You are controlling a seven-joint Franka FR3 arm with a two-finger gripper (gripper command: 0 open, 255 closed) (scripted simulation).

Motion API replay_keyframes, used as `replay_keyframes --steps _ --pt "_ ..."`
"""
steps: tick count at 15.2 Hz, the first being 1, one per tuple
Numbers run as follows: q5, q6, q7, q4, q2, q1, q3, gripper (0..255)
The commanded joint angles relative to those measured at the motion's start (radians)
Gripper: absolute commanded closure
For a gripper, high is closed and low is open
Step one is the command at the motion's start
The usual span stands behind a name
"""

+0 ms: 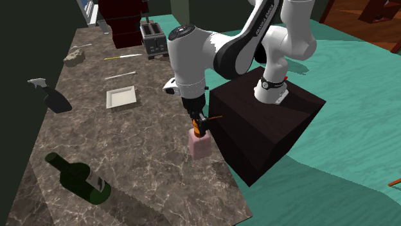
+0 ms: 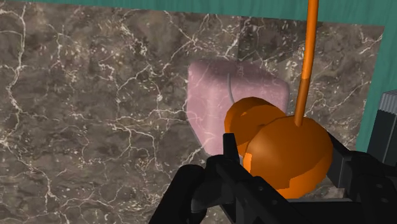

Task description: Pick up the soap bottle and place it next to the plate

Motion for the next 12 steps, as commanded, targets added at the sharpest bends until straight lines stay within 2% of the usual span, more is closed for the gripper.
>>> replay_keyframes --steps 1,12 --pt "-0.003 -0.024 0.005 0.011 -0.014 0.000 -0.001 255" --pt "-0.016 -0.159 0.028 0.081 -0.079 -0.001 -0.004 255"
